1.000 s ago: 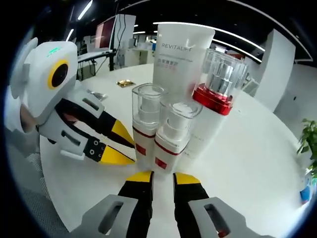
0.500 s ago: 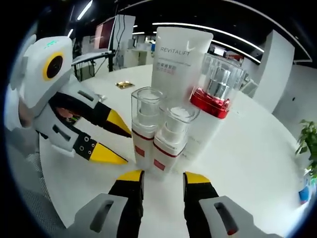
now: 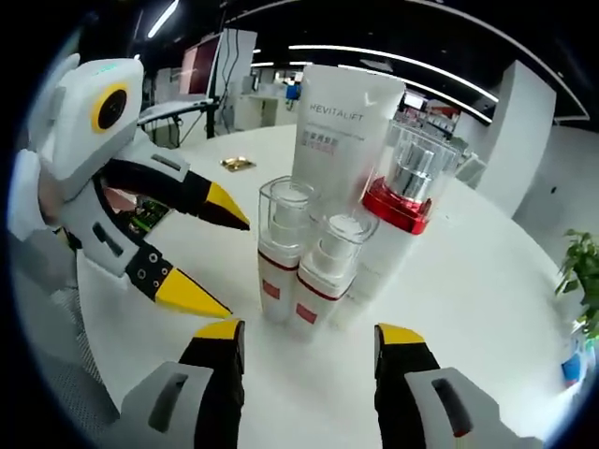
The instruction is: Arrange the skincare products in the storage area until every visible bottle or jar stands upright without overlapping.
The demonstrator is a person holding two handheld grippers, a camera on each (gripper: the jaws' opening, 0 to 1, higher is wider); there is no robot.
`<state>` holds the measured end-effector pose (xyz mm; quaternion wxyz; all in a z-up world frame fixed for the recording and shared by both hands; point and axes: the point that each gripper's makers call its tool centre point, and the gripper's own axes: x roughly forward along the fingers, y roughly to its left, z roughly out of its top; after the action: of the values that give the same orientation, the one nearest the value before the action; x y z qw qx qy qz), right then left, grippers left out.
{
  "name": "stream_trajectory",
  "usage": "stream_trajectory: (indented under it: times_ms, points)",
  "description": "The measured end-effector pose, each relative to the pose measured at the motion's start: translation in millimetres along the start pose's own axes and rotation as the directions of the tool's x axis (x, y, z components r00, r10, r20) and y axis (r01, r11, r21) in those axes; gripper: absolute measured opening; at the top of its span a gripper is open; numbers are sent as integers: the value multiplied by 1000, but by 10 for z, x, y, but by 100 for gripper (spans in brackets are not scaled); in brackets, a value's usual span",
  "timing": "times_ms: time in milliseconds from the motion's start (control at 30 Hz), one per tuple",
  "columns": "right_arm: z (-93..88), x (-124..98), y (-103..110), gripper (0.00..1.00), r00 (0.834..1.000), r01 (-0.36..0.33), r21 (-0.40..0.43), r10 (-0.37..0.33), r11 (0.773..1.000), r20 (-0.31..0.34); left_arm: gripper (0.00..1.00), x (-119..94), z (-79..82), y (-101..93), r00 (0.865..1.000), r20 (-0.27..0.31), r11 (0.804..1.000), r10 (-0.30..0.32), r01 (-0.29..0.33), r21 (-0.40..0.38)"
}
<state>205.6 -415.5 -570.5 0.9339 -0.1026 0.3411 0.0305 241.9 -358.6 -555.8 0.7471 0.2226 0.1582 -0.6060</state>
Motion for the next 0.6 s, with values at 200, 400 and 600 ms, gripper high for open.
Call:
stream_trajectory:
  times_ms: [200,400,600]
  points:
    - [2,-35,43,64,1000,-3,-37,3,999,-4,58,-99,66,7,1000,4,1000,9,-9,-16]
    - [37,-80,85,77,1000,13,-93,-13,996,1,73,-182,119,41,1000,16,999,24,-24,-29]
    - [100,-121,191,91,999,-28,-44,30,999,29,81,-311,168,68,999,26,998,44,-43,-52]
